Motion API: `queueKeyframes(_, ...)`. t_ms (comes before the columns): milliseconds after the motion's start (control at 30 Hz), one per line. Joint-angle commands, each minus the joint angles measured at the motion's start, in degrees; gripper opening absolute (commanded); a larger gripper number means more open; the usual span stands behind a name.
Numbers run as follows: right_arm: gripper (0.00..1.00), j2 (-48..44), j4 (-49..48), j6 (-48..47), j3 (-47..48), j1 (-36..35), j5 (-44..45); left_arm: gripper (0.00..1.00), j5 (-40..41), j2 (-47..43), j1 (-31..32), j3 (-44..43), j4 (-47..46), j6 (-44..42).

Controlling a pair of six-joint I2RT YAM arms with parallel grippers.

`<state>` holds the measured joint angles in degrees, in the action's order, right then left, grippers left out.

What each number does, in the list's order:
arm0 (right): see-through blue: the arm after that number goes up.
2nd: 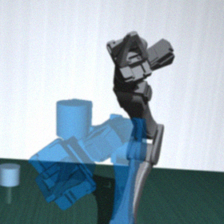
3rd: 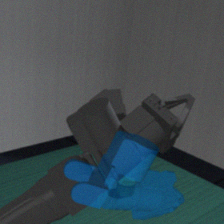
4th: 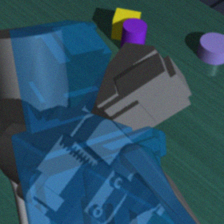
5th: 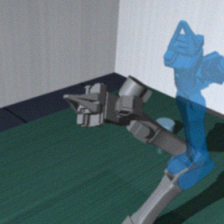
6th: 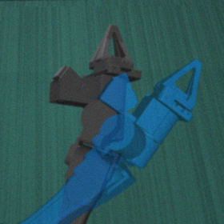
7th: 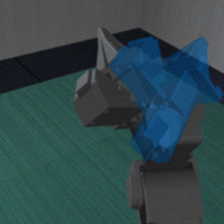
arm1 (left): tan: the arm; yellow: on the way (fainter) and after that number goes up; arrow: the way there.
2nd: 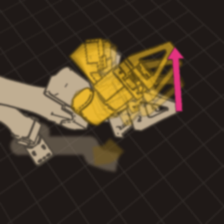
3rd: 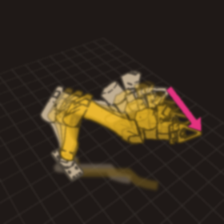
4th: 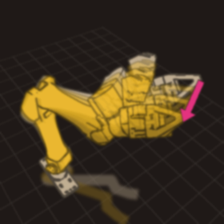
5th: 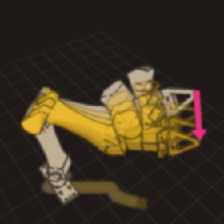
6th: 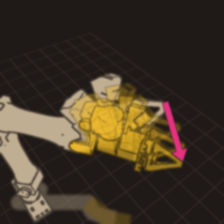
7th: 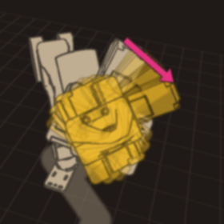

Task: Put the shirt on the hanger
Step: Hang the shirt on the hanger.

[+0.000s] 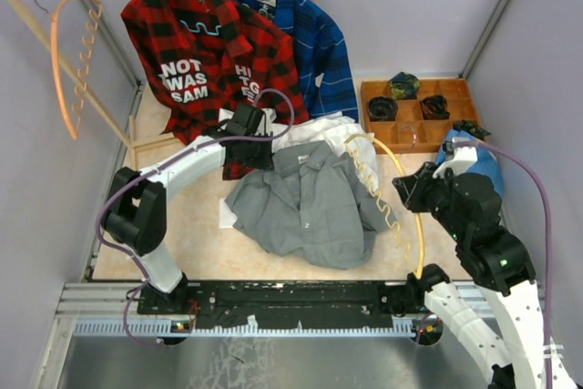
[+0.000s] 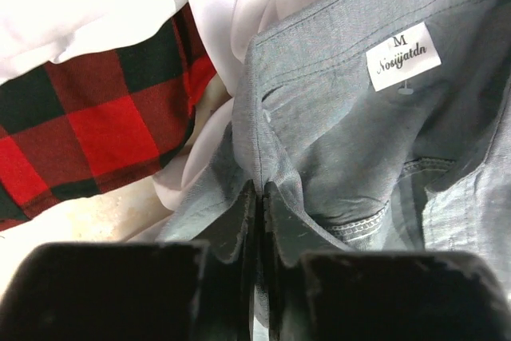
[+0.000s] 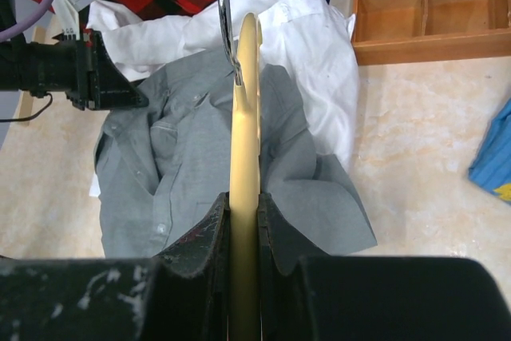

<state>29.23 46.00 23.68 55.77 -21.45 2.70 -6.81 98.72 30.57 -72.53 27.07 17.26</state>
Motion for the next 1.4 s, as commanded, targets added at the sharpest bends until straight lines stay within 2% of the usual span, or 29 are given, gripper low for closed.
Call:
queueKeyframes(0,0.0,-1.3,-1.6,0.2,2.4,0.4,-0.2,0.01,-0.6,-0.4,-0.8,-2.5,0.6,-2.7)
queueKeyframes(133,0.0,-2.9,-2.1,-0.3,3.1,0.4,0.7,0.0,0.3,-4.9,-0.8,-0.5,-0.1,-3.8)
queueKeyframes(300,0.0,-5.2,-3.2,-0.1,3.6,0.4,0.8,0.0,-4.2,-13.7,-1.1,4.8,-5.6,-4.9)
queueKeyframes(533,0.0,-10.4,-7.6,-0.9,3.9,0.4,1.3,0.0,-5.7,-20.6,-1.4,3.2,-1.6,-5.0)
queueKeyframes(700,0.0,-8.9,-5.5,-6.0,9.0,0.4,-10.6,0.0,-6.5,-26.1,-1.4,2.0,0.3,-10.0)
queueKeyframes(967,0.0,-1.6,-2.9,-13.5,15.6,0.4,-32.0,0.0,1.2,-28.9,-1.0,-6.3,9.3,-20.7)
queueKeyframes(1200,0.0,5.0,-2.9,-16.0,14.4,0.3,-38.9,0.0,5.0,-26.9,0.4,-11.6,18.7,-23.0)
queueKeyframes(1367,0.0,9.7,-5.6,-16.2,12.0,0.4,-39.5,0.0,13.9,-21.5,1.3,-15.2,30.4,-19.0)
